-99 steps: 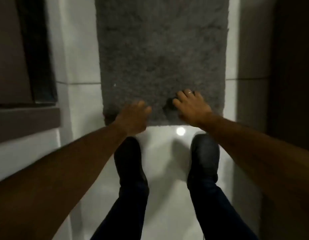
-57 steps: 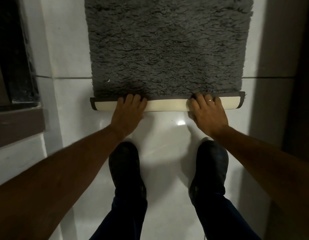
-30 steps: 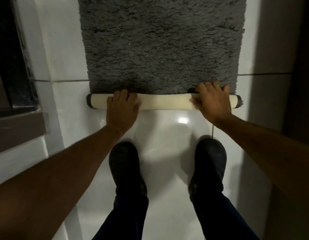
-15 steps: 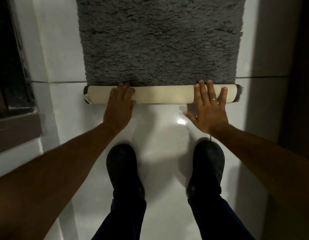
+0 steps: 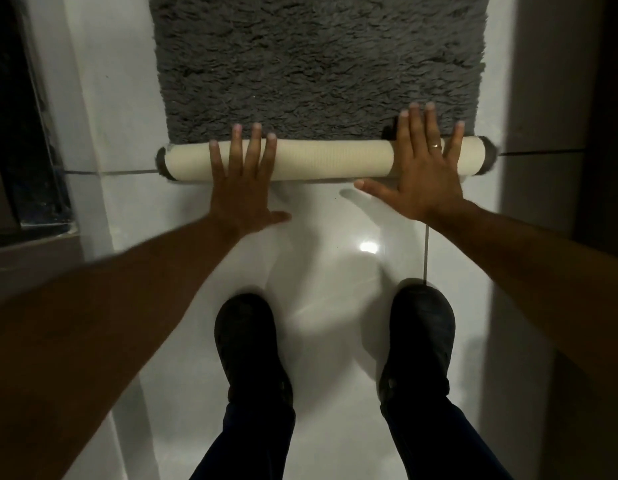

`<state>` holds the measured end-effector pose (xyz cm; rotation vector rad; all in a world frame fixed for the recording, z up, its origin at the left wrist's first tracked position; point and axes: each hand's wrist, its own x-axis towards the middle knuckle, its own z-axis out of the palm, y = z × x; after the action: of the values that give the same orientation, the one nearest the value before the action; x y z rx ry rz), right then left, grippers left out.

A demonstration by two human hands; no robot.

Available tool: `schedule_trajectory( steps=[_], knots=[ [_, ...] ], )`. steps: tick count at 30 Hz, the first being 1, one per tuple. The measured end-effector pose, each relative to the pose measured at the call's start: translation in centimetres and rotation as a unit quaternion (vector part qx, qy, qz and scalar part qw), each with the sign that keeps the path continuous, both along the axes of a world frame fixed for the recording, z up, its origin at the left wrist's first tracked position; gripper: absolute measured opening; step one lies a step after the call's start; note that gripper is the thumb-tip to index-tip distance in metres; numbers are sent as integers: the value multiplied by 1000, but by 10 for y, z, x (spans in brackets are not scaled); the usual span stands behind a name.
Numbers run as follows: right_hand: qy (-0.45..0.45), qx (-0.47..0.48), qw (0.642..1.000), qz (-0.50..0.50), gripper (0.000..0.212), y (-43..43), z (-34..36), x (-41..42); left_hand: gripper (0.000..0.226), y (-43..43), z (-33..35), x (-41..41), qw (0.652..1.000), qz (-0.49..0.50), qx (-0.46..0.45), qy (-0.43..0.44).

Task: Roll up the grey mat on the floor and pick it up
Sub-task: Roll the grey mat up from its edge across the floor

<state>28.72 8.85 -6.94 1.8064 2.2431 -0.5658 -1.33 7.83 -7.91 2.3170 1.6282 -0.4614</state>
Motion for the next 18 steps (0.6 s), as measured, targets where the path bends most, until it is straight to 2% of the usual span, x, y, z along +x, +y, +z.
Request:
schedule_trajectory(
  steps=[3,7,9,15,16,18],
  knots=[
    [-17,31,998,56,104,12,4,0,129,44,-2,2,999,23,-20,26],
    [-44,21,998,46,78,22,11,-7,76,50,0,7,998,41,24,44],
    [-44,28,997,55,64,17,14,-6,64,37,1,7,998,37,31,40],
    [-48,-82,988,119,61,-56,28,6,71,-58,14,5,990,50,-127,36],
    [-48,-96,985,132,59,-71,29,6,72,-76,16,4,989,51,-137,32],
    [-43,-117,981,146,56,-89,27,4,73,-107,21,2,993,66,-101,12]
  ],
)
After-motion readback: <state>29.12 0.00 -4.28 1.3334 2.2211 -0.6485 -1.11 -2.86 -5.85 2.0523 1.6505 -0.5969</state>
